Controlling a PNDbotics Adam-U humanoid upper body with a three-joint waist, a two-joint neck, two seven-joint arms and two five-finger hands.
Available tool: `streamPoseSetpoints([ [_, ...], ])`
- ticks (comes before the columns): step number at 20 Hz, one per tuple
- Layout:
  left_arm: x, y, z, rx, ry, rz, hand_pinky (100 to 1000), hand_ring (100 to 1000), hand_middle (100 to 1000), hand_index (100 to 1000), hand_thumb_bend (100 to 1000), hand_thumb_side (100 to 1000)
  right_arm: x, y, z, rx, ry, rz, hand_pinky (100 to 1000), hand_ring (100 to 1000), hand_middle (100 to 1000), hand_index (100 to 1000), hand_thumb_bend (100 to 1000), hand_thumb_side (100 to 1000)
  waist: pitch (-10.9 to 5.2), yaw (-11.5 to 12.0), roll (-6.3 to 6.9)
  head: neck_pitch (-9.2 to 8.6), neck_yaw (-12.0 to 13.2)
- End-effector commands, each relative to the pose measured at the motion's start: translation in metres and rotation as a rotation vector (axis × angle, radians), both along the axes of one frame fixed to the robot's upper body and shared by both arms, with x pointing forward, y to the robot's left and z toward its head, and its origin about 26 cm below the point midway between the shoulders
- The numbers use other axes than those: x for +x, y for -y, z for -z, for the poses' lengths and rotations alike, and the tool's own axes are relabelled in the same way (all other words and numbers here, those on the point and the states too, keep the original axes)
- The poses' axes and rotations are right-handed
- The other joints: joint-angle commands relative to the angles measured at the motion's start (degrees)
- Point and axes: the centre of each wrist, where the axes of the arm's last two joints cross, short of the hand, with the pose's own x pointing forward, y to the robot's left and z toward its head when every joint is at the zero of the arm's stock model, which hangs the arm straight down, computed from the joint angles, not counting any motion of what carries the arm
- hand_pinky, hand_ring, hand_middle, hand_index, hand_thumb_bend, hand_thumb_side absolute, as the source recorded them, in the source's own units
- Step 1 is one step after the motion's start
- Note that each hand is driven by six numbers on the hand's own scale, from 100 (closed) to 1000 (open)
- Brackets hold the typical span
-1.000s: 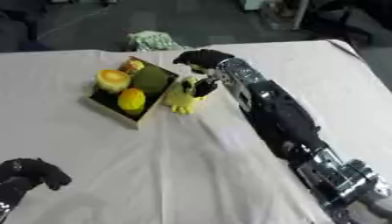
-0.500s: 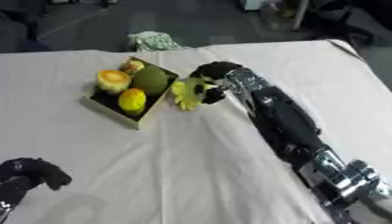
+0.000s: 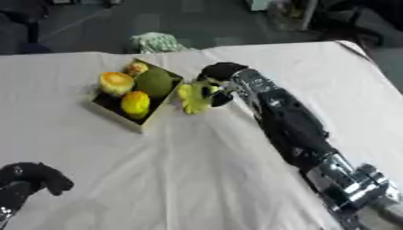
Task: Pick up objects on the table and place them in the box.
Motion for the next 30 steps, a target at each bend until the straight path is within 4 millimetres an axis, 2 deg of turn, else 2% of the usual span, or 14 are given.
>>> streamPoseSetpoints([
  [1, -0.001, -0.003, -0.006, -0.003, 0.025, -0.010, 703, 660, 499, 721, 100, 674, 0.004, -0.008, -0.022, 0.027, 0.101, -0.025, 569, 556, 297, 400, 100, 239, -0.70, 0.0, 0.03, -0.89, -0.1],
  [10, -0.002, -0.003, -0.006, -0.002, 0.020, -0.013, 701, 658, 497, 721, 100, 672, -0.005, -0.029, -0.093, 0.166, 0.261, -0.188, 558, 542, 289, 397, 100, 183, -0.97, 0.0, -0.09, -0.81, -0.2],
  [14, -0.002, -0.003, -0.006, -0.003, 0.019, -0.011, 701, 657, 497, 720, 100, 672, -0.005, -0.040, -0.107, 0.191, 0.283, -0.225, 557, 542, 290, 399, 100, 174, -1.11, 0.2, -0.12, -0.95, -0.5],
  [19, -0.001, -0.001, -0.007, -0.009, 0.021, -0.002, 701, 657, 497, 720, 100, 668, 0.002, -0.059, -0.107, 0.210, 0.274, -0.263, 556, 542, 291, 400, 100, 172, -1.11, 0.8, -0.03, -1.13, -1.0],
  [30, -0.001, 0.002, -0.009, -0.019, 0.019, 0.018, 700, 654, 495, 720, 100, 670, 0.017, -0.088, -0.073, 0.186, 0.223, -0.296, 569, 554, 310, 420, 100, 184, -0.99, 1.9, 0.04, -1.31, -1.8],
])
